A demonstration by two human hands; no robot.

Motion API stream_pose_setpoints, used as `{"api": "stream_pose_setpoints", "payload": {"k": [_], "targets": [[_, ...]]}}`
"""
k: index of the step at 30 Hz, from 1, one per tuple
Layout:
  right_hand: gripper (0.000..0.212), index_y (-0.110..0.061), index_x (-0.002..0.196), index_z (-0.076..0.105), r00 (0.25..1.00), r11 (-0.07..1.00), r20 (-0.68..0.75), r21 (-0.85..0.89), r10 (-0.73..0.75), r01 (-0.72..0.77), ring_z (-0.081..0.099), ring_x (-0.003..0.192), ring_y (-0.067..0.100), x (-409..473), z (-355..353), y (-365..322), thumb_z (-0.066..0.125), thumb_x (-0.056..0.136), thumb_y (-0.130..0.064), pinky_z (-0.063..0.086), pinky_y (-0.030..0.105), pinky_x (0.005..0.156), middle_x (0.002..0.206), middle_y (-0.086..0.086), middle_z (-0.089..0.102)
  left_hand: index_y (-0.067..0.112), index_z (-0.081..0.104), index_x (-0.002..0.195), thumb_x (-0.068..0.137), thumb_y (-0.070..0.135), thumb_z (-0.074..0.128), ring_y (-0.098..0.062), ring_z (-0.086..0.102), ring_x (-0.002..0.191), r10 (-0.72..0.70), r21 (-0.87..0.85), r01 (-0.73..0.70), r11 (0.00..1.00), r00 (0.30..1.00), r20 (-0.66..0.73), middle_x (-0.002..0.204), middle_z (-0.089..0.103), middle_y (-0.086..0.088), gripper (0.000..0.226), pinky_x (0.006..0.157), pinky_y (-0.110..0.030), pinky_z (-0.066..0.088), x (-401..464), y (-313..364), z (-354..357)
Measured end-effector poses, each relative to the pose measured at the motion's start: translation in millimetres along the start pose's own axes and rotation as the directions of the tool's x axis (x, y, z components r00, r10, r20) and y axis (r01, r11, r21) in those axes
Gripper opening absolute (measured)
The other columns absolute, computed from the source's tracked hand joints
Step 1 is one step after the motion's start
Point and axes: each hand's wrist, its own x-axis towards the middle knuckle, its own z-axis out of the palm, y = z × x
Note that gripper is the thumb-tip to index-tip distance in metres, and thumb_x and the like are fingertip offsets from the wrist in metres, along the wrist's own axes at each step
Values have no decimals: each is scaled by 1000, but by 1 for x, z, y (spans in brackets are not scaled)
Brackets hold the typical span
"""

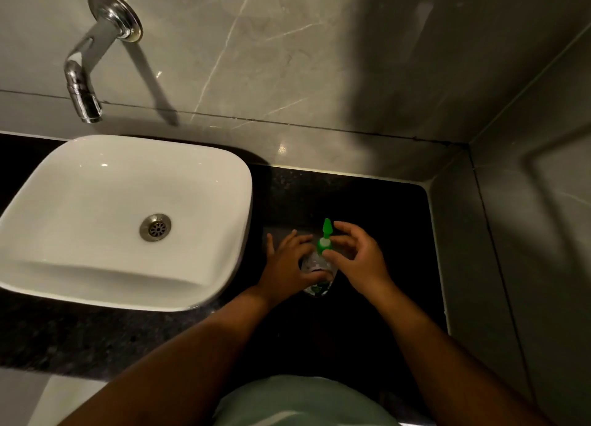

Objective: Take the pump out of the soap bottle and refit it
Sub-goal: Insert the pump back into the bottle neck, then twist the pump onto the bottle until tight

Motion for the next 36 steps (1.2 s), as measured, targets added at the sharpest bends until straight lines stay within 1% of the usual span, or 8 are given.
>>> {"api": "stream_pose_setpoints", "payload": {"k": [3,8,12,16,21,28,31,36], "targets": [[61,-30,117,53,999,997,-11,-71,-35,35,61,94,4,4,8,-3,86,67,-17,53,19,83,105,-13,63,35,58,127,64,76,63,-10,18,144,4,-17,-4,1000,1000,-12,144,45,16,75,110,-52,-22,-3,-1,2],[89,-24,142,36,1000,999,-11,-31,-14,14,54,108,-6,5,11,-1,85,69,-24,44,7,83,124,-10,51,32,60,124,63,76,63,-11,20,144,-3,12,3,1000,1000,-26,143,47,13,75,111,-53,-19,-4,-1,-1],[74,-18,138,43,1000,999,-10,29,-20,20,62,96,-11,3,4,4,78,74,-4,50,10,82,111,-3,64,30,57,130,65,74,64,-12,18,144,-4,43,4,999,1000,5,145,44,13,79,111,-55,-18,-3,1,-5],[66,-24,121,52,994,994,-106,-112,-10,-2,57,81,8,5,12,-4,87,65,-20,47,12,71,88,-3,57,33,58,128,68,71,64,-13,17,145,-24,22,24,999,999,21,146,44,12,71,110,-56,-18,-4,5,-5],[79,-17,141,38,999,1000,-19,13,-27,27,54,108,1,3,9,-1,80,74,-11,42,4,86,119,-6,56,33,58,128,67,72,65,-14,15,146,-23,31,22,999,999,33,147,42,13,73,109,-55,-19,-4,4,-4],[59,-31,111,53,999,993,-23,-113,-39,36,57,81,-4,5,9,-2,87,64,-24,43,3,67,92,-11,57,37,59,123,61,82,59,-12,15,145,-9,5,9,1000,1000,30,146,43,14,77,110,-55,-21,-6,-1,0],[69,-36,119,49,999,989,-30,-141,-44,40,52,93,-11,3,12,1,87,61,-39,40,0,70,103,-20,53,36,60,121,58,84,57,-12,18,145,-17,-2,17,1000,1000,-6,144,46,13,79,110,-54,-20,-6,-4,0],[69,-28,133,45,996,998,60,-12,-69,70,58,104,-13,2,3,9,77,76,-10,45,6,86,110,-18,61,36,55,130,59,84,57,-13,16,145,-9,56,9,998,1000,3,147,42,14,85,109,-53,-20,-5,-5,-3]]}}
